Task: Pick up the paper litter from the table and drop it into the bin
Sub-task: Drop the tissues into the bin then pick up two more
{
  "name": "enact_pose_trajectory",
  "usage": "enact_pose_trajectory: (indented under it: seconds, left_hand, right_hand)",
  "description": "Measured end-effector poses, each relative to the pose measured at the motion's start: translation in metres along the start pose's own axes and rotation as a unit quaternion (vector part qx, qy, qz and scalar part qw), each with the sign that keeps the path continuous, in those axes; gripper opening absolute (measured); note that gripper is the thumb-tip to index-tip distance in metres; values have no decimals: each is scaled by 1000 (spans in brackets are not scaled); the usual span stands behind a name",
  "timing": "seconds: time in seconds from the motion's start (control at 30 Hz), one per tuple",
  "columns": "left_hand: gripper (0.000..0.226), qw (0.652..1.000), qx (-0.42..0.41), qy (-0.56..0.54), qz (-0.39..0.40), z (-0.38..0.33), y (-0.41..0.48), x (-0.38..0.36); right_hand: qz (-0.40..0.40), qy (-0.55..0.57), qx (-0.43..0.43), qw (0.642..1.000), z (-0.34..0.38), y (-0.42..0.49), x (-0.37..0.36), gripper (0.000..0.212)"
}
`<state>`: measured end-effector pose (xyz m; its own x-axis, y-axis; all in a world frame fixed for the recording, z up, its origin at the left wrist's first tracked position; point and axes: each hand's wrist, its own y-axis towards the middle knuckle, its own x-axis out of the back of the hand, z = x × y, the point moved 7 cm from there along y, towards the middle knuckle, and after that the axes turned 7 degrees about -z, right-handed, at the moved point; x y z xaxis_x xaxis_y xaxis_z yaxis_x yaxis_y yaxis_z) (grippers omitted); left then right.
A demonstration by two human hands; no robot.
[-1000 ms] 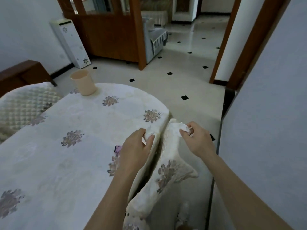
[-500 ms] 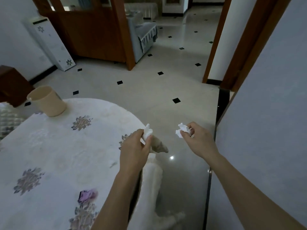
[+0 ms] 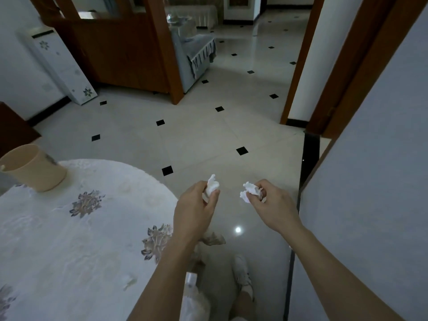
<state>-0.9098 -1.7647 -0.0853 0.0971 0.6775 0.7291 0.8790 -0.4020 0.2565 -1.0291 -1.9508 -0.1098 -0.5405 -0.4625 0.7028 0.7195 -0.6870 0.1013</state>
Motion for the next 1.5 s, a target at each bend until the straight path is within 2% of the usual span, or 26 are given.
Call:
enact_pose_trajectory:
  seconds: [0.2,0.37,0.57,0.9,1.1,1.3,1.5]
  left_hand:
    - [23,1000,2,-4,-9,-1,92,-44]
    - [24,999,34,-7,-26,2,171,-62]
    - [22,997,43,26,-59,1,245,-60]
    - [20,980,134,79,-123,53,321,-45]
    - [23,960,191,102,-174,87,393,-42]
    - [26,934,246,128,-225,105,471,-31]
    - [24,893,322,144,-278,131,489,-16]
  right_hand:
    - [4,-9,10,1000,-11,97,-4,36]
    - [23,-16,15,999,-10,190,-11,25]
    - [42,4,53,998,25,282,-38,21]
    - [121,69,85,987,80,395,-128,18]
    - [181,98,124,971,125,483,-186,23]
    - [246,103,195,944,190,564,-225,15]
    - [300,121,256,911,247,603,-268,17]
